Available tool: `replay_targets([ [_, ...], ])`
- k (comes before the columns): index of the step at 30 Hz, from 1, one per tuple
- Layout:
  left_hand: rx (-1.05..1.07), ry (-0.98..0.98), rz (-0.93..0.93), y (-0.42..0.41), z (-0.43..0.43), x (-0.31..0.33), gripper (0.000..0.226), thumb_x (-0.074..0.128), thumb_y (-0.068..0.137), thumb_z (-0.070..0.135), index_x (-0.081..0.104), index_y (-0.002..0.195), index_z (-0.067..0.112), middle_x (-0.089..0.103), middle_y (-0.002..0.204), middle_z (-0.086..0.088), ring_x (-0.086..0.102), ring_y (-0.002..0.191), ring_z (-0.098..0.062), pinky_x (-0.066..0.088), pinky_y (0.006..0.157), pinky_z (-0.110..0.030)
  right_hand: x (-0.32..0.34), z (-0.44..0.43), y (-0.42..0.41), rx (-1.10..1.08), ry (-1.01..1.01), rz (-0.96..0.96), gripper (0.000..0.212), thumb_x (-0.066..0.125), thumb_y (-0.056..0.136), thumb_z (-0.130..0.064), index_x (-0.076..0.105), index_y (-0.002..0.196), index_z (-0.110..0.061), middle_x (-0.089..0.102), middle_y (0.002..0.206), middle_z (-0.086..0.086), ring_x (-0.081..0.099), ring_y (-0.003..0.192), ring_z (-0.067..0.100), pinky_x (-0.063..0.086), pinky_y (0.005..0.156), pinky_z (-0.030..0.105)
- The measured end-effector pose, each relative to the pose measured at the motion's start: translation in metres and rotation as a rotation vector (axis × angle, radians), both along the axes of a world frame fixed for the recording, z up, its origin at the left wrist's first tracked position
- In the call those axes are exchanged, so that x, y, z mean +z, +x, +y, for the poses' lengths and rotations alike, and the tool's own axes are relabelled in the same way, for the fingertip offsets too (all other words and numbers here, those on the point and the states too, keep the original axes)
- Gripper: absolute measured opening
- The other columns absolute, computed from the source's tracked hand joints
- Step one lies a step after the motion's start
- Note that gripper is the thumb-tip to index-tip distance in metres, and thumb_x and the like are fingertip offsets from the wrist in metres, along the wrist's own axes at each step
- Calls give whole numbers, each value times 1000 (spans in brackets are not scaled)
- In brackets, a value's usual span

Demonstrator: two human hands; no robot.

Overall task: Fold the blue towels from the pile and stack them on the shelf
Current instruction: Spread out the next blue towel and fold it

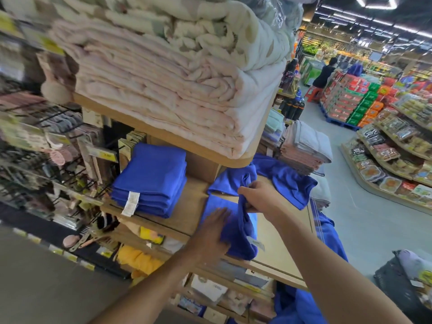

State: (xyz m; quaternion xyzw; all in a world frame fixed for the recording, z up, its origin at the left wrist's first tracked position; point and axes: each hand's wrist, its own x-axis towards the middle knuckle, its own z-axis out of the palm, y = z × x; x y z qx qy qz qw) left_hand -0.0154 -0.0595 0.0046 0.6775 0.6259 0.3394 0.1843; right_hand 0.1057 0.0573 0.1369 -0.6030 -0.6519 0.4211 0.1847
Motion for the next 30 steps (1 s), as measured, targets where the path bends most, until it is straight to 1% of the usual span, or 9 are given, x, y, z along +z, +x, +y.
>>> replay_targets([
  [2, 175, -143, -492, -16, -2, -4, 52, 51, 98, 5, 45, 148, 17, 42, 155, -1, 38, 143, -13, 29, 113, -21, -4, 1, -21, 35, -8, -44, 20, 66, 80, -22, 52, 71, -11, 61, 49, 6, 66, 49, 22, 64, 60, 39],
  [4, 380, -176, -865, -23, 0, -4, 27, 46, 106, 14, 62, 125, 26, 60, 134, 6, 53, 129, -13, 41, 104, -26, -13, 0, -41, 62, -30, -78, 24, 67, 79, -24, 51, 66, -12, 60, 44, 3, 66, 47, 23, 62, 57, 36],
  [8, 521, -96, -1164, -26, 6, -5, 25, 45, 107, 12, 70, 107, 14, 70, 115, -7, 62, 116, -24, 45, 105, -29, -41, -9, -71, 127, -92, -134, 23, 64, 83, -25, 55, 67, -11, 60, 43, 2, 66, 46, 21, 56, 49, 29],
  [11, 549, -97, -1100, -29, 9, -11, 24, 46, 106, 5, 64, 121, 4, 65, 128, -17, 57, 114, -21, 43, 83, -3, -56, -17, -77, 187, -146, -238, 26, 55, 81, -24, 58, 59, -12, 63, 54, 10, 63, 48, 22, 55, 49, 29],
  [16, 333, -212, -666, -42, 16, -16, 43, 52, 101, 16, 52, 144, 19, 57, 130, 18, 52, 133, -18, 38, 96, -18, -62, -8, -32, 68, 115, -272, 18, 57, 85, -31, 65, 83, -15, 71, 67, 3, 72, 67, 26, 54, 64, 33],
  [21, 256, -198, 66, -46, 34, -21, 69, 47, 102, 41, 26, 158, 7, 27, 165, -11, 25, 152, -24, 21, 123, -36, -85, -6, 42, -132, 159, -348, 62, 65, 84, -48, 49, 132, -13, 66, 105, 3, 67, 92, 25, 44, 69, 33],
  [26, 274, -232, 389, -32, 41, -35, 74, 34, 104, 50, 13, 161, 8, 16, 168, -14, 15, 155, -23, 11, 125, -37, -100, -14, 43, -284, -312, 61, 51, 83, 77, -48, 57, 95, -7, 47, 67, 4, 46, 46, 18, 33, 43, 20],
  [28, 296, -201, 451, -30, 39, -37, 74, 32, 104, 52, 13, 161, 10, 18, 168, -12, 16, 155, -22, 10, 124, -38, -101, -15, 39, -345, -362, 195, 49, 88, 72, -45, 63, 91, -8, 53, 69, 3, 51, 49, 18, 36, 38, 18],
  [30, 291, -187, 480, -30, 37, -38, 74, 31, 104, 54, 13, 162, 11, 18, 168, -10, 15, 155, -22, 10, 125, -37, -102, -19, 32, -350, -391, 336, 49, 91, 70, -37, 67, 99, -7, 71, 87, 8, 70, 72, 25, 57, 54, 30],
])
